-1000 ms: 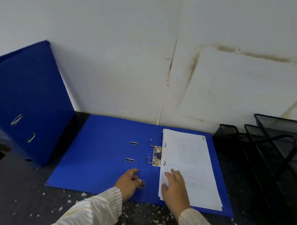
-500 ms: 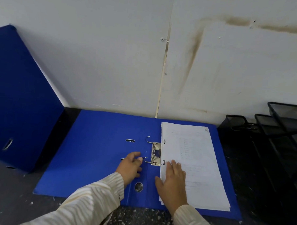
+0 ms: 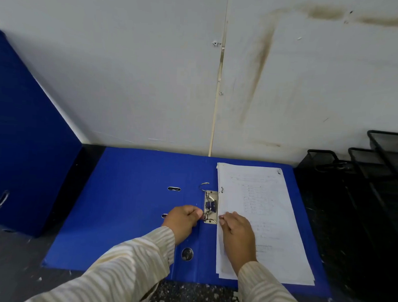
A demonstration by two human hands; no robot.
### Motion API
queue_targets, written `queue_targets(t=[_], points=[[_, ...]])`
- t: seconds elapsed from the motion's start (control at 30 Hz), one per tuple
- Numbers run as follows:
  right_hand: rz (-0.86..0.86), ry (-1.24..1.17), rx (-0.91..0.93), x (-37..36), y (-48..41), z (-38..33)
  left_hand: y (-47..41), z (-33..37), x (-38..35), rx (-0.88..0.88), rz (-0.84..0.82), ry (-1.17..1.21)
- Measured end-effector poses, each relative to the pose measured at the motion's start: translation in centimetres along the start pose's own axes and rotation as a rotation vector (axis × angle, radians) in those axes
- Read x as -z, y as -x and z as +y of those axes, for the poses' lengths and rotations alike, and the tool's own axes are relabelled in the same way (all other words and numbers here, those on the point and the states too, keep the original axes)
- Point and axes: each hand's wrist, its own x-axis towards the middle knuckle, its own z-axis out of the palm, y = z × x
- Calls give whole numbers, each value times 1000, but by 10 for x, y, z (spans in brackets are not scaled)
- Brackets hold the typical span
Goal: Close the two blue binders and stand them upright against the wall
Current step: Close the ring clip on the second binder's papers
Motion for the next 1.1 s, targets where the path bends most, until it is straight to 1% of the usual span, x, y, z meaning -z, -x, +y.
queue_targets(t=[0.13,0.2,0.27,0.37,0.4,0.47,0.53,0.6,0.7,0.77,0.83,0.9,1.0,1.1], points=[[29,70,79,0,-1,0,-2,6,-2,-36,-7,-128],[53,94,108,-3,-2,3,-3,10,-4,-57,-10,-231],[78,105,135,-5,-2,5,-5,17,-7,-104,-15,-415],[91,100,161,-7,-3,9,-7,31,-16,-175,-44,-797],[90,101,166,-6,-4,9,-8,34,-18,-183,-54,-876],[77,109,168,-4,-4,9,-10,38,-22,-174,-79,-961],[70,135,153,-5,-5,8,-10,40,-21,-153,-73,-943],[14,143,106,-2,-8,6,-10,39,-20,-108,-49,-788],[-44,-51,-51,10,-18,0,-8,37,-18,-88,-32,-575],[5,-147,-110,18,-25,-5,-12,38,-16,-92,-40,-513],[-1,-155,-95,20,-34,-11,-19,42,-13,-119,-50,-547],[-51,-138,-90,17,-47,-17,-25,48,-9,-142,-81,-631],[-112,-100,-96,12,-66,-24,-30,57,-5,-142,-186,-651],[-105,-58,-106,12,-78,-28,-30,61,-2,-134,-269,-664]])
